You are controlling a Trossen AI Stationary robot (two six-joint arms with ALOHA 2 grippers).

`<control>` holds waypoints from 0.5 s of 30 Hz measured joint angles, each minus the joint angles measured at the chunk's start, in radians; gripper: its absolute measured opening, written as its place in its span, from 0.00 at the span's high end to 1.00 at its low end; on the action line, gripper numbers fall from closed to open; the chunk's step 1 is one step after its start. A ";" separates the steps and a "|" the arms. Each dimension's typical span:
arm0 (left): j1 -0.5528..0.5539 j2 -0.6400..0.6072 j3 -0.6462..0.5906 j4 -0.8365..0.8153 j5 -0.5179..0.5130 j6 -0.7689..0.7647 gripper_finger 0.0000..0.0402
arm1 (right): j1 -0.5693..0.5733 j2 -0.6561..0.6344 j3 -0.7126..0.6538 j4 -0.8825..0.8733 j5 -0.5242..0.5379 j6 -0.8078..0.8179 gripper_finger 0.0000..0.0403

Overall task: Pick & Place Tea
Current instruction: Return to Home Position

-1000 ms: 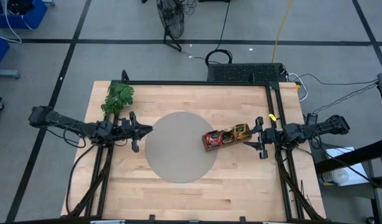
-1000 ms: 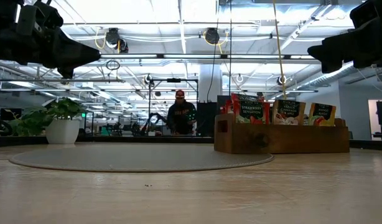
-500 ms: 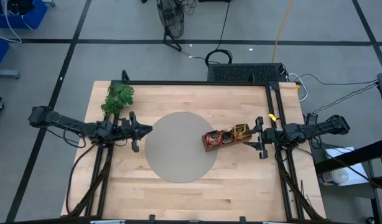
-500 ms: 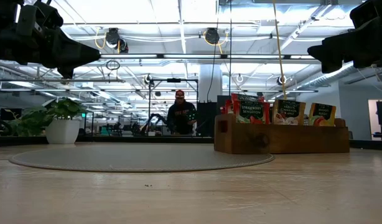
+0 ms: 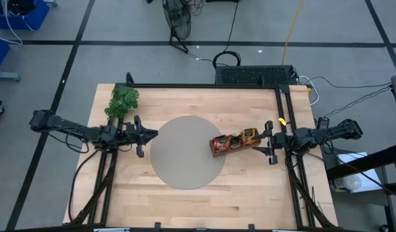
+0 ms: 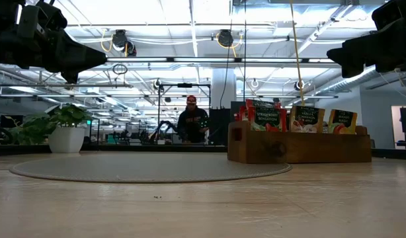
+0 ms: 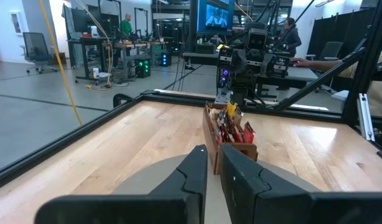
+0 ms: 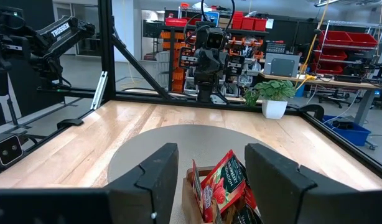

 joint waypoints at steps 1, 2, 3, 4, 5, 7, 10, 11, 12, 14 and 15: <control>0.000 0.000 0.000 0.000 0.000 0.000 0.88 | 0.000 0.000 0.000 0.000 0.000 0.000 0.58; 0.000 0.000 0.000 0.000 0.000 0.000 0.88 | 0.000 0.000 0.000 0.000 0.000 0.000 0.57; 0.000 0.000 0.000 0.000 0.000 0.000 0.88 | 0.000 0.000 0.000 0.000 0.000 0.000 0.57; 0.000 0.000 0.000 0.000 0.000 0.000 0.88 | 0.000 0.000 0.000 0.000 0.000 0.000 0.57; 0.000 0.000 0.000 0.000 0.000 0.000 0.88 | 0.000 0.000 0.000 0.000 0.000 0.000 0.57; 0.000 0.000 0.000 0.000 0.000 0.000 0.88 | 0.000 0.000 0.000 0.000 0.000 0.000 0.57; 0.000 0.000 0.000 0.000 0.000 0.000 0.88 | 0.000 0.000 0.000 0.000 0.000 0.000 0.57; 0.000 0.000 0.000 0.000 0.000 0.000 0.88 | 0.000 0.000 0.000 0.000 0.000 0.000 0.57; 0.000 0.000 0.000 0.000 0.000 0.000 0.88 | 0.000 0.000 0.000 0.000 0.000 0.000 0.57; 0.000 0.000 0.000 0.000 0.000 0.000 0.88 | 0.000 0.000 0.000 0.000 0.000 0.000 0.57; 0.000 0.000 0.000 0.000 0.000 0.000 0.88 | 0.000 0.000 0.000 0.000 0.000 0.000 0.57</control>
